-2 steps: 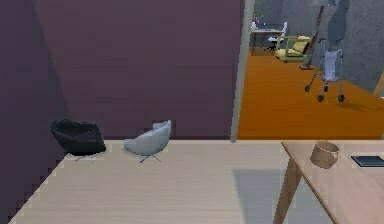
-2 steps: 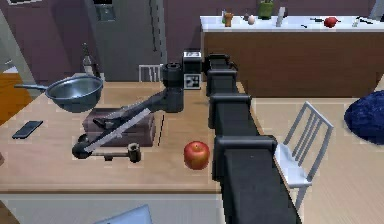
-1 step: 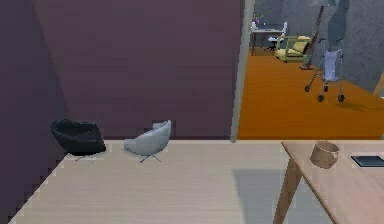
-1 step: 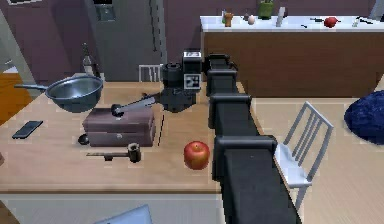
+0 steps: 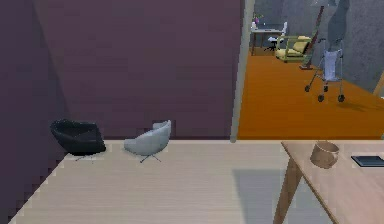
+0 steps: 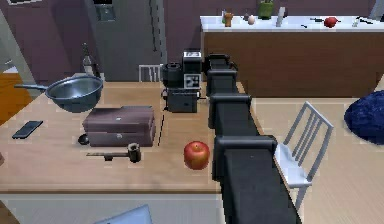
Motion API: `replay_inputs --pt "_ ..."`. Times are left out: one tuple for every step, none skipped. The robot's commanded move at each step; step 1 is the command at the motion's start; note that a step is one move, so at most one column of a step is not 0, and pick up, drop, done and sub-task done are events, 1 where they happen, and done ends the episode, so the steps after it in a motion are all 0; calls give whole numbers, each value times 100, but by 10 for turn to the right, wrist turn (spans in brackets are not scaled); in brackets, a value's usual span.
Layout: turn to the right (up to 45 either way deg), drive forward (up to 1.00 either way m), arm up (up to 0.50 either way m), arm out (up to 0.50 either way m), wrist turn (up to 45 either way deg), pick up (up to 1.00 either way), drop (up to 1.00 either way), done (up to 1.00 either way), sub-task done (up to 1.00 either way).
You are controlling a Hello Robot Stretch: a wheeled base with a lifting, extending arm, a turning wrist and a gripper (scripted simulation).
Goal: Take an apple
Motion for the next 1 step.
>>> replay_inputs --pt "0 0 0 0 120 0 0 0 0"
